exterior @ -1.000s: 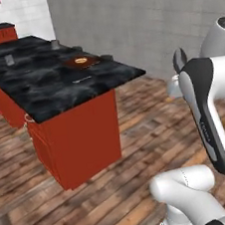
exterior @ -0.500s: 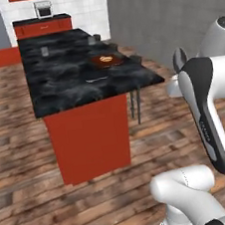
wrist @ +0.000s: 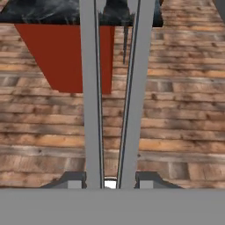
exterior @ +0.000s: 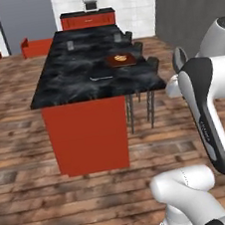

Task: Take the tongs from the drawer on the left and place them on the dining counter next to the tray containing the hot dog.

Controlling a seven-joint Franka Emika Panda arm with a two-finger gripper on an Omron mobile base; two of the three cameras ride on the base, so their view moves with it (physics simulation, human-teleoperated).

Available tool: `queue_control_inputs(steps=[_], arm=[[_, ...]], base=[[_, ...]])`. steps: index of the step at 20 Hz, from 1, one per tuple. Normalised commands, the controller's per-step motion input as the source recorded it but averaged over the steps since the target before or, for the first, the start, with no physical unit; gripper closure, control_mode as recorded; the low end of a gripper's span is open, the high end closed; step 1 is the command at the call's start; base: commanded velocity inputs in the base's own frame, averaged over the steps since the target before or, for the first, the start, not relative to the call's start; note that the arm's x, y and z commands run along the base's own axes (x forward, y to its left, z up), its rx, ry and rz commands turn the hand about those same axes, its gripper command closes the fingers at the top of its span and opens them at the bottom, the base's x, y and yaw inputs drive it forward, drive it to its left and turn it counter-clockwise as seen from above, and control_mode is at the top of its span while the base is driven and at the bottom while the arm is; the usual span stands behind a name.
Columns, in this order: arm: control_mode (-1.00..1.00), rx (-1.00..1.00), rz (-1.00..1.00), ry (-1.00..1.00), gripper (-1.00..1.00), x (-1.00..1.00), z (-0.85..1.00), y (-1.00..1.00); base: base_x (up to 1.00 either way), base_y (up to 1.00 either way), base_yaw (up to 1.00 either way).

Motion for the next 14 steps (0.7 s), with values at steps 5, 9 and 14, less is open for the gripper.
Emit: queue_control_inputs(steps=[5,9,14], arm=[[1.0,0.0,0.0,0.0,1.0,0.0,0.0,0.0],[1.0,0.0,0.0,0.0,1.0,0.0,0.0,0.0],[1.0,0.0,0.0,0.0,1.0,0.0,0.0,0.0]], base=[[0.08,-1.0,0.34],[0.0,-1.0,0.29],[0.0,-1.0,0.26]])
